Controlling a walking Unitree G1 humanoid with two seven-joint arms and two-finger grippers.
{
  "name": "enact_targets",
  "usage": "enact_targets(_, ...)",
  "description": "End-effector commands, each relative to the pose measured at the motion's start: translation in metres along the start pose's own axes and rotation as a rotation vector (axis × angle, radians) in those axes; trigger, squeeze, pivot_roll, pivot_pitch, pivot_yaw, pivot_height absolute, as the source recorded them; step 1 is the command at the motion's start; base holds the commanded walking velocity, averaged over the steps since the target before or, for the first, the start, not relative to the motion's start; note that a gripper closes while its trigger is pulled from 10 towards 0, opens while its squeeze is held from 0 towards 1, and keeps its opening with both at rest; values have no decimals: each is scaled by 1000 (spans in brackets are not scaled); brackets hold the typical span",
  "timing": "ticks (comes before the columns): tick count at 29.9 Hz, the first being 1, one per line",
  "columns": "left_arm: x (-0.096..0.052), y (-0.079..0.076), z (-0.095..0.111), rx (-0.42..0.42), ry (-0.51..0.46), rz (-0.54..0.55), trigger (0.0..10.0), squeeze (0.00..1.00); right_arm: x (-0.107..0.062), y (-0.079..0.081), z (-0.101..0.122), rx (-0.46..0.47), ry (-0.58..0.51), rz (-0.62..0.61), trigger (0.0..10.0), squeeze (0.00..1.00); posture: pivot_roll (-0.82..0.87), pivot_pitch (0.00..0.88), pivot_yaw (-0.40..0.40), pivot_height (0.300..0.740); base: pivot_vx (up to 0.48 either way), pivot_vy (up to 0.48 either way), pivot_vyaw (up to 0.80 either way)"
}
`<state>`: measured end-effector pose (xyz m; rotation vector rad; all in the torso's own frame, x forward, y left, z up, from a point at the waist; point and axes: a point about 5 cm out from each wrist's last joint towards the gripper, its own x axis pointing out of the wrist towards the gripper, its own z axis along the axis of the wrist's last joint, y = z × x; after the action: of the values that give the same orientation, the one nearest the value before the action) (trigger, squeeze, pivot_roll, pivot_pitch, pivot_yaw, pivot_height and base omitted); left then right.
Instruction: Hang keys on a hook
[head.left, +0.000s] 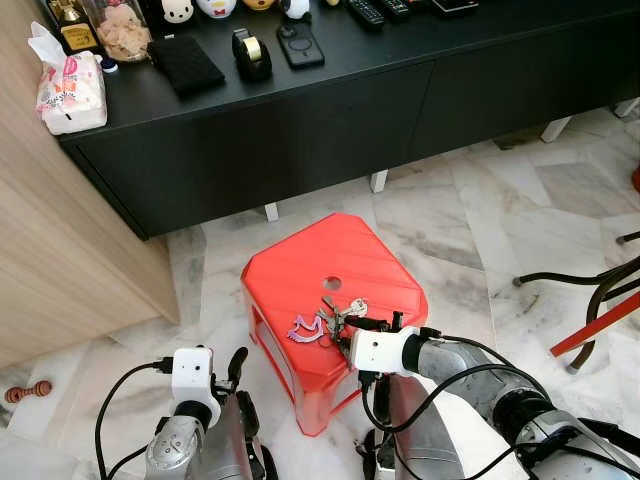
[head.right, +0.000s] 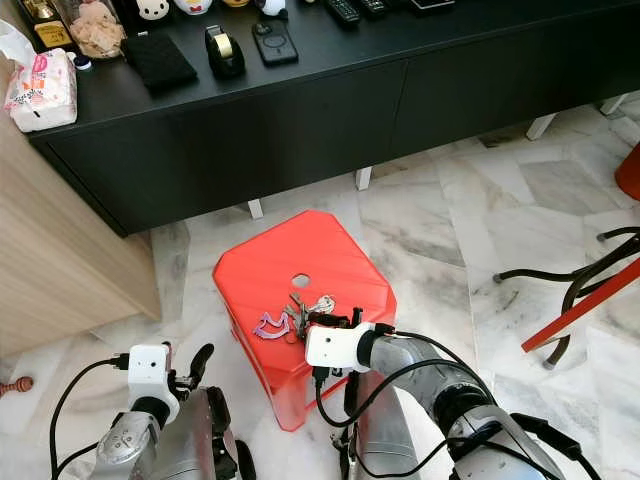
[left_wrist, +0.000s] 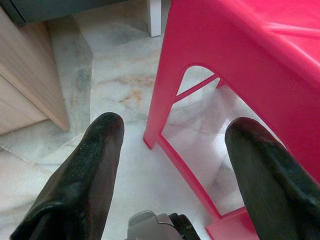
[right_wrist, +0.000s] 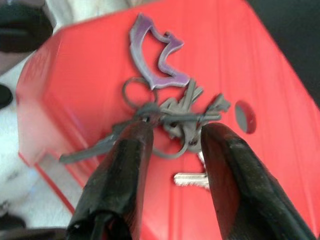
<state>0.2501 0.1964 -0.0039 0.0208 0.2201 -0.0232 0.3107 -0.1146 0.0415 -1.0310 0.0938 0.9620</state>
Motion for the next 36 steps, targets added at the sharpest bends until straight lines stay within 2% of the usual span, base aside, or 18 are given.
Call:
enact_targets(1, -6, -2, -8, -1, 25, 1, 10000, 0, -1, 5, -6, -15, 39, 12, 10000, 310, -99, 233, -22, 593, 0, 0, 0)
enact_targets(2, -7, -2, -8, -1, 26, 1, 10000, 0, -1, 6, -6, -15, 42, 12, 10000, 310, -99, 233, -22, 593, 0, 0, 0)
enact_targets(3, -7, -3, -8, -2, 26, 1, 10000, 0, -1, 6, -7, -15, 52, 9, 10000, 0, -99, 233, -23, 593, 0, 0, 0)
enact_targets(12, -9, -6, -11, -4, 28, 1, 10000, 0, 0, 8, -10, -21, 85, -26, 10000, 0, -97, 242, -23, 593, 0, 0, 0)
enact_targets(23, -8, -5, -7, -2, 16, 0, 10000, 0, 2, 4, -7, -35, 73, -53, 10000, 0, -99, 236, -24, 593, 0, 0, 0)
enact_targets(27, -9, -4, -8, -2, 14, 3, 10000, 0, 2, 6, -8, -82, 85, -64, 10000, 0, -99, 241, -26, 593, 0, 0, 0)
enact_targets(32, -11, -4, -9, -3, 15, 4, 10000, 0, 2, 6, -8, -69, 86, -105, 10000, 0, -98, 250, -28, 593, 0, 0, 0)
enact_targets(36, -13, -4, -10, -3, 15, 5, 10000, 0, 3, 7, -8, -92, 88, -116, 10000, 0, -97, 256, -31, 593, 0, 0, 0)
